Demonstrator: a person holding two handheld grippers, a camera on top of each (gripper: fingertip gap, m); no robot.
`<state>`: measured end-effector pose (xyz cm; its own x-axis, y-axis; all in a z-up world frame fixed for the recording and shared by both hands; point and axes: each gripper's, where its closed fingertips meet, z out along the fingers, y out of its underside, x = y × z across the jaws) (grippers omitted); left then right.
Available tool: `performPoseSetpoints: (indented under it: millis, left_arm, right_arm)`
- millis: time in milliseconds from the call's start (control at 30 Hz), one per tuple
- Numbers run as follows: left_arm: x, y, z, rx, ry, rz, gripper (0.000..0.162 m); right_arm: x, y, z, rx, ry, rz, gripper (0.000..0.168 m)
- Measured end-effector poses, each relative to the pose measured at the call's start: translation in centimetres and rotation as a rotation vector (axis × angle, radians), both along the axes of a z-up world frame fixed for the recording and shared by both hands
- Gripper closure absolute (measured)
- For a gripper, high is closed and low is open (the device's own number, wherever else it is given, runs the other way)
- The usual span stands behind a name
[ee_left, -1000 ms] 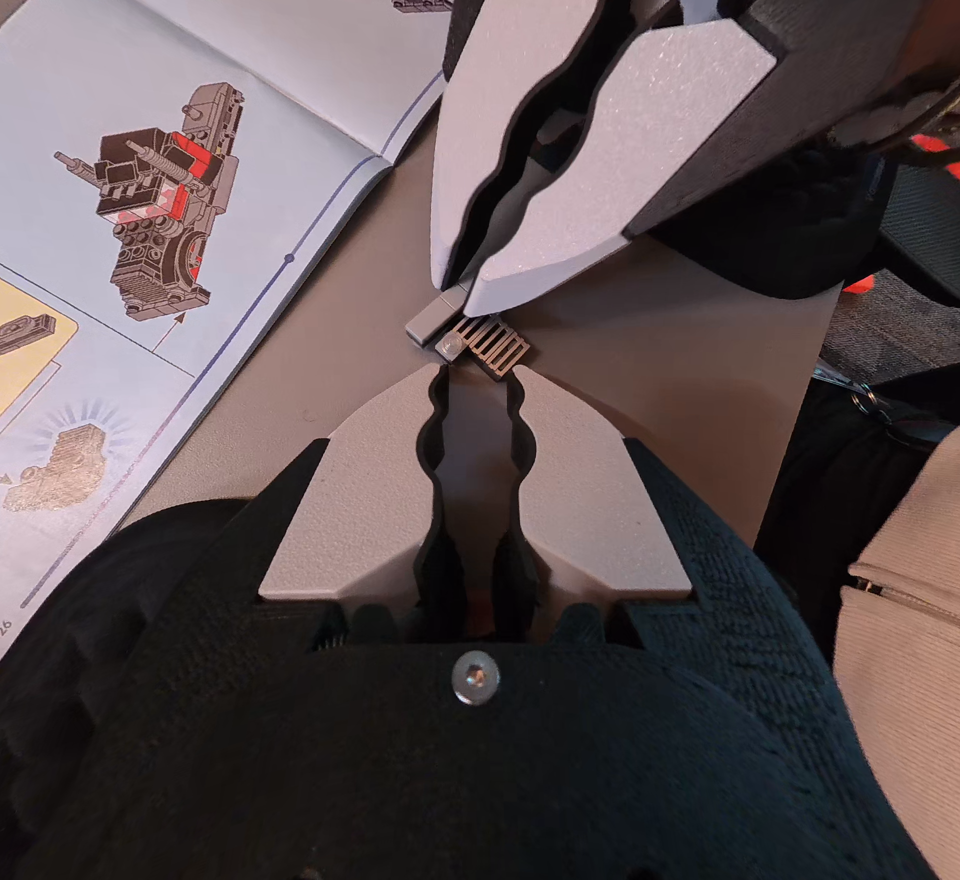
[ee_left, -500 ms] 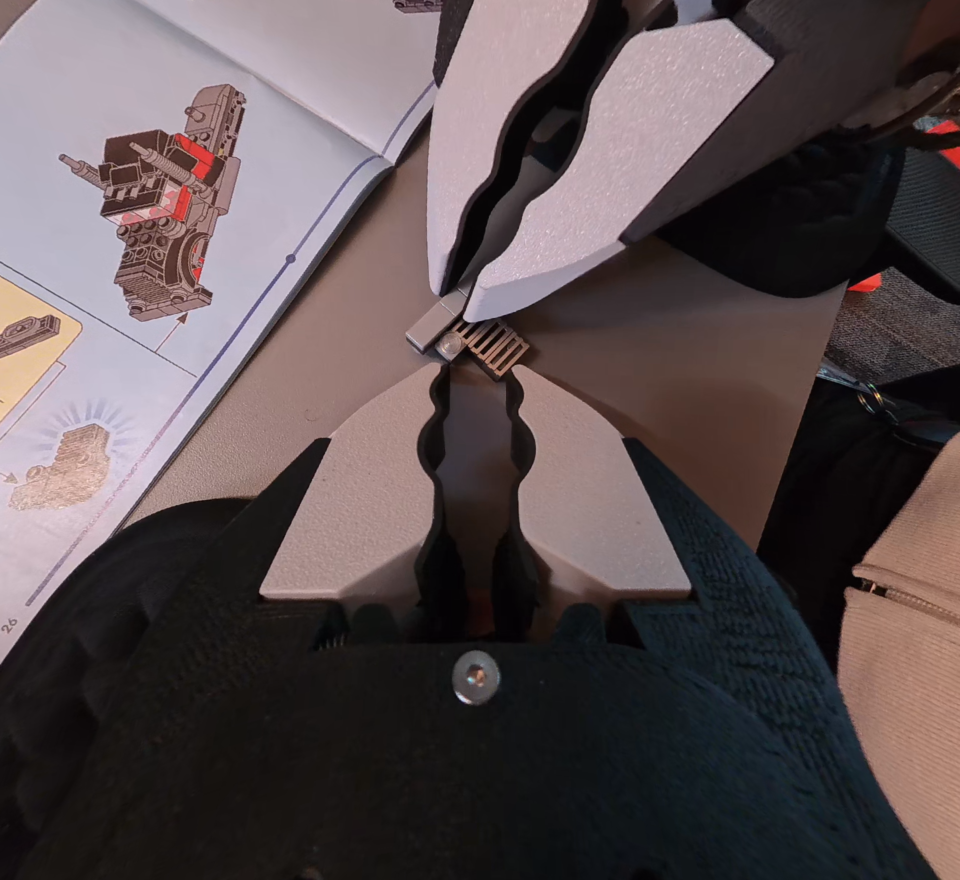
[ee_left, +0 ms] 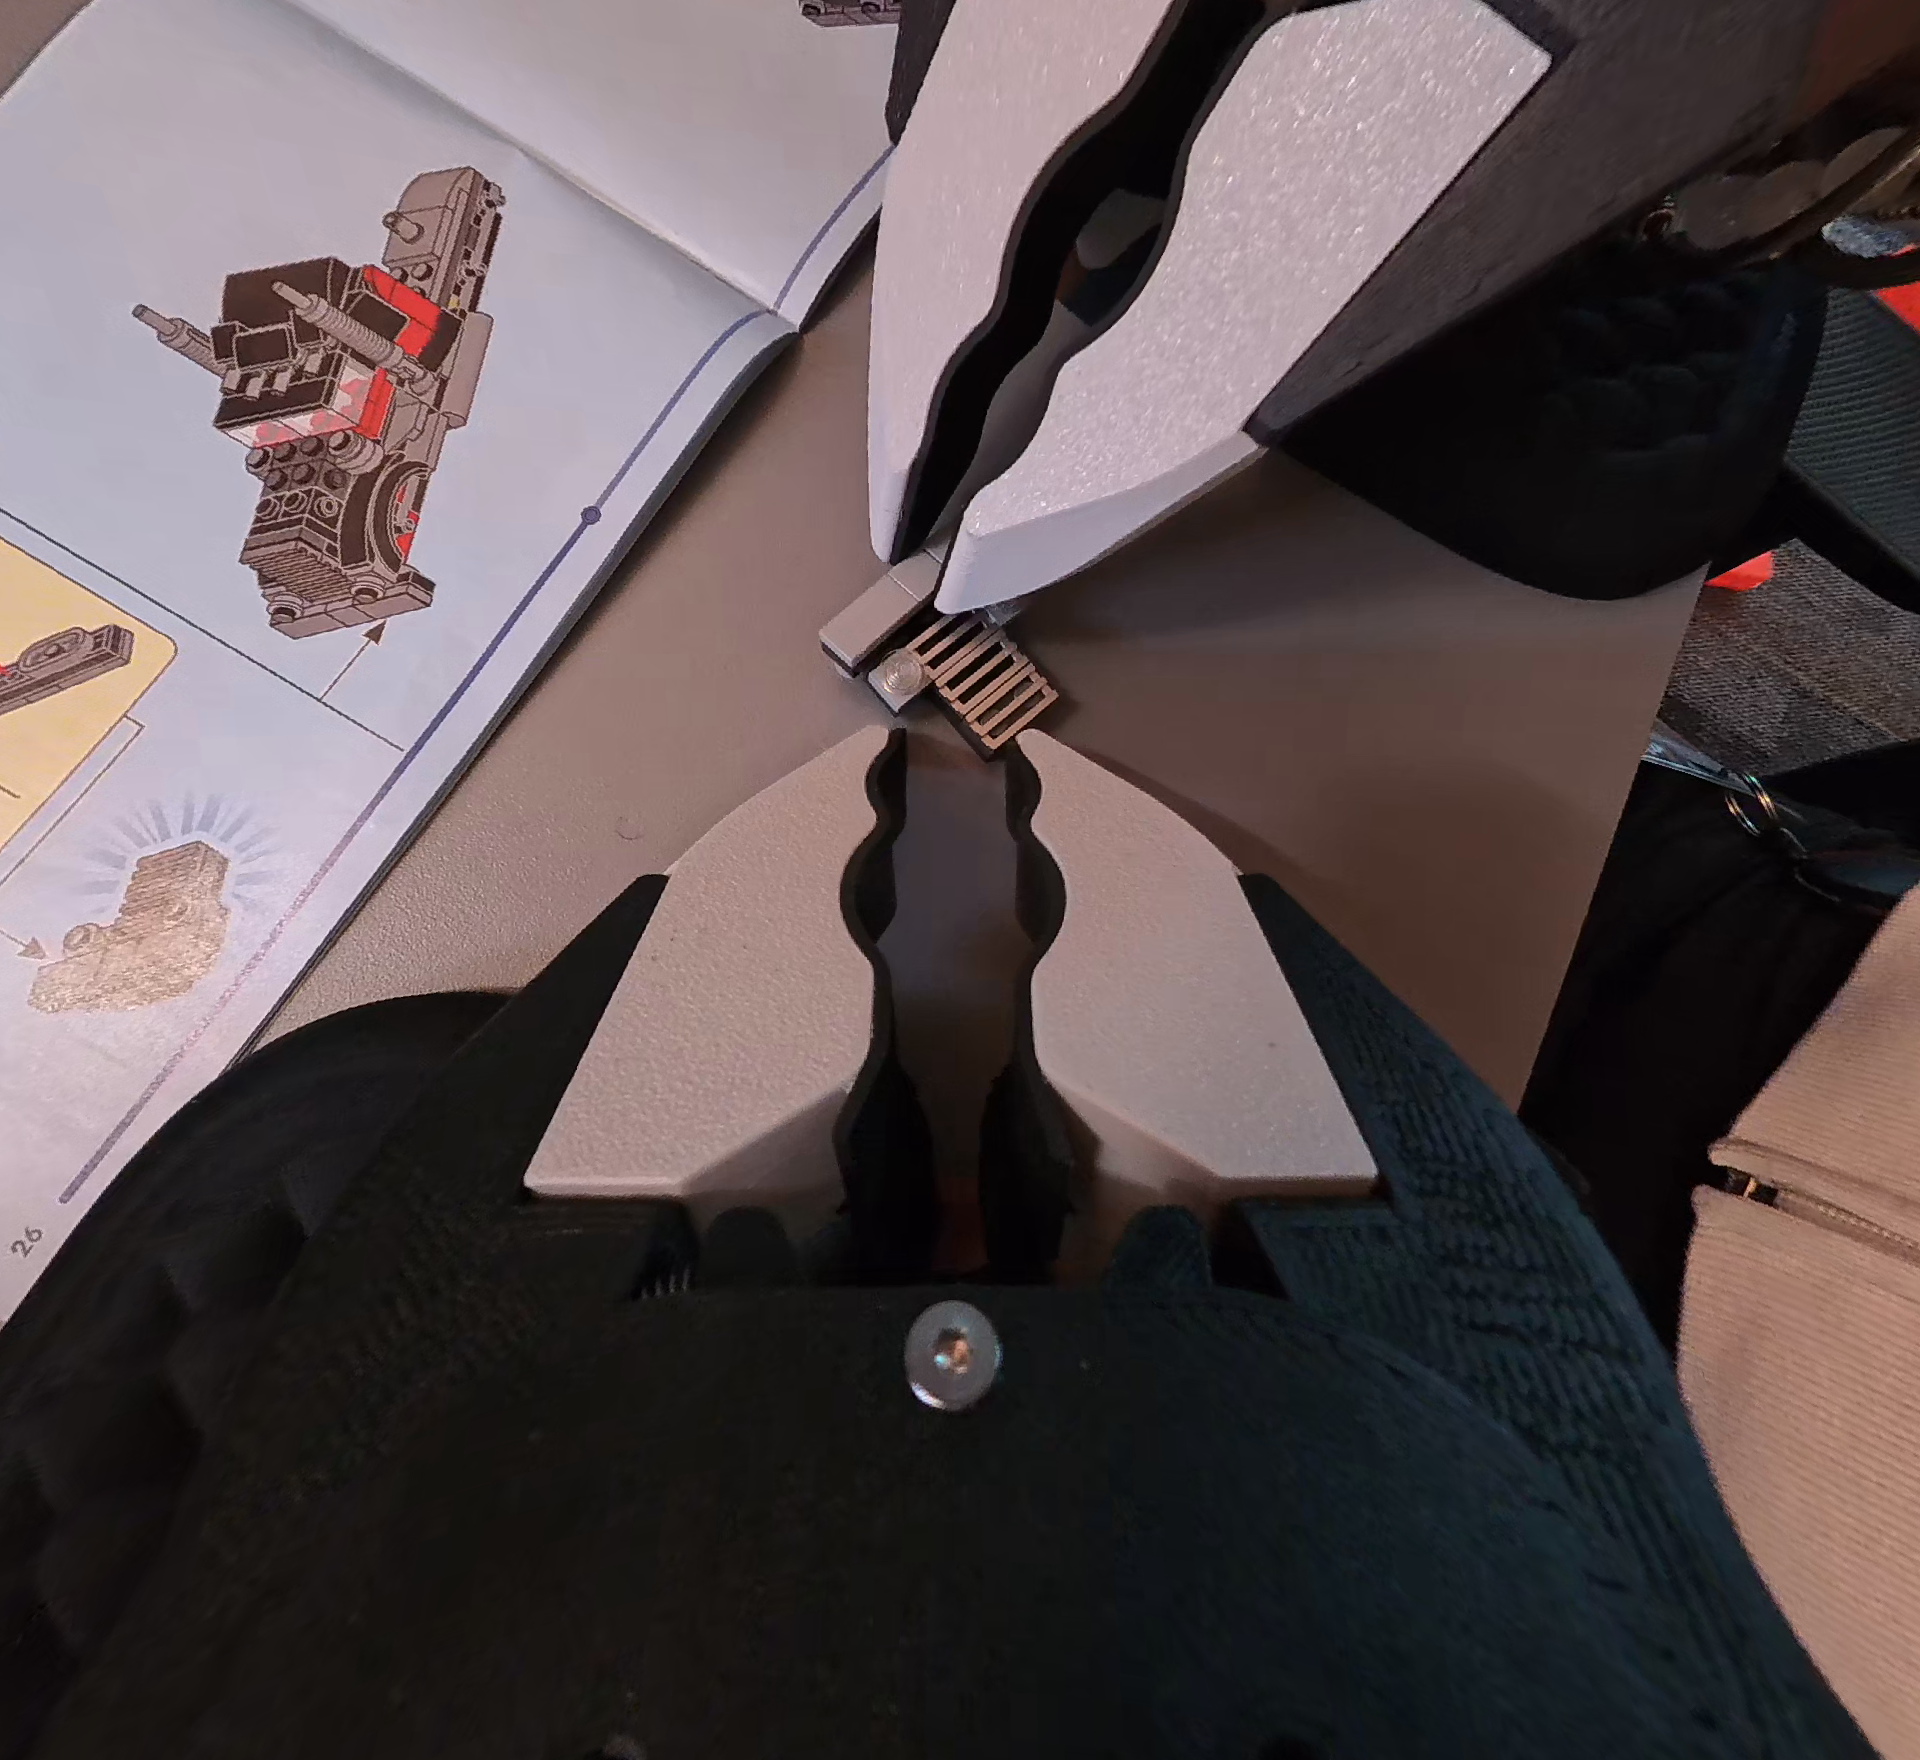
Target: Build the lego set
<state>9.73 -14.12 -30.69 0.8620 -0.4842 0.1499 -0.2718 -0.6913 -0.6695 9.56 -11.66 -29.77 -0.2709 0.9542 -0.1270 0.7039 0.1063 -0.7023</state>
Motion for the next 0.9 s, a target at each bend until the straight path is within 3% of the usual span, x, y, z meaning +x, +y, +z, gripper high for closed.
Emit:
performPoseSetpoints:
  millis: [433,900]
  left_arm:
    - [0.0,0.0,0.0,0.000,0.002,0.001,0.144]
    - [-0.1,0.1,-0.1,0.008,0.017,0.005,0.145]
  right_arm:
    - [0.0,0.2,-0.1,0.013,-0.030,-0.044,0.160]
    - [-0.1,0.7,1.0,-0.189,0.033,-0.130,0.160]
